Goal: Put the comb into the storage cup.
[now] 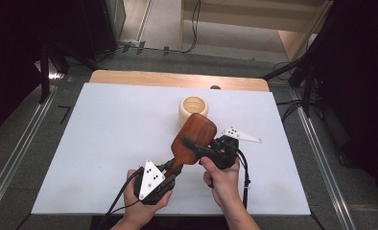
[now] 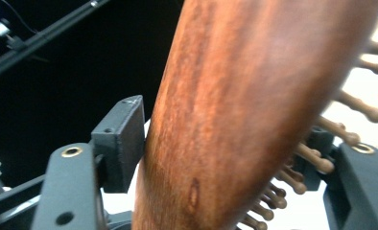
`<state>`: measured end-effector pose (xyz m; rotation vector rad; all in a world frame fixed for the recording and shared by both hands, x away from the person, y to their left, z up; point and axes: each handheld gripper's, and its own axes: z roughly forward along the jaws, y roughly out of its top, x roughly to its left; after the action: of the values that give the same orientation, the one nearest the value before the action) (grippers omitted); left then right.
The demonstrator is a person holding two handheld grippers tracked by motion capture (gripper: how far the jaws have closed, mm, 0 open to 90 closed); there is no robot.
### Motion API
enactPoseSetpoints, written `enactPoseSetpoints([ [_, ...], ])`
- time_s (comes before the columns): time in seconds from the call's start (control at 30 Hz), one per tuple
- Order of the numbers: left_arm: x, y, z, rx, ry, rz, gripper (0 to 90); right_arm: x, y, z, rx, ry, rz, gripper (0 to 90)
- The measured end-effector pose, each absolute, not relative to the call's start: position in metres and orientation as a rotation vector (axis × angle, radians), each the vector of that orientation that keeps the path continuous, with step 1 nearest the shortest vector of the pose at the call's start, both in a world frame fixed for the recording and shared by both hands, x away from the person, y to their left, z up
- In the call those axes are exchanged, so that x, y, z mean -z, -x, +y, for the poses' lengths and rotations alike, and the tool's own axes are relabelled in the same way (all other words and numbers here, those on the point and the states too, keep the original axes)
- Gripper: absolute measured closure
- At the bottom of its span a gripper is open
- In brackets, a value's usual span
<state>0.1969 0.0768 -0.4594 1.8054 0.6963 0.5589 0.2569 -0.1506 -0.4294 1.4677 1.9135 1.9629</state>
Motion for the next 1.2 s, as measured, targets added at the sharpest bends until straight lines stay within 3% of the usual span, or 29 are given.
enactPoseSetpoints([
  [0.47, 0.464, -0.206, 0.077, -0.479, -1.828, 0.701, 68.9, 0.429, -0.252, -0.151, -1.973, -1.389, 1.954, 49.6],
  [0.63, 0.458, -0.209, 0.081, -0.455, -1.831, 0.725, 48.7, 0.425, -0.248, -0.153, -1.938, -1.328, 1.940, 51.7],
  [0.93, 0.455, -0.220, 0.100, -0.399, -1.770, 0.804, 19.9, 0.416, -0.242, -0.156, -1.831, -1.259, 1.903, 52.4],
  [1.07, 0.452, -0.229, 0.114, -0.323, -1.756, 0.816, 3.1, 0.416, -0.242, -0.160, -1.806, -1.249, 1.880, 52.7],
  [1.2, 0.450, -0.235, 0.129, -0.348, -1.729, 0.847, 0.0, 0.415, -0.241, -0.164, -1.781, -1.240, 1.862, 52.9],
])
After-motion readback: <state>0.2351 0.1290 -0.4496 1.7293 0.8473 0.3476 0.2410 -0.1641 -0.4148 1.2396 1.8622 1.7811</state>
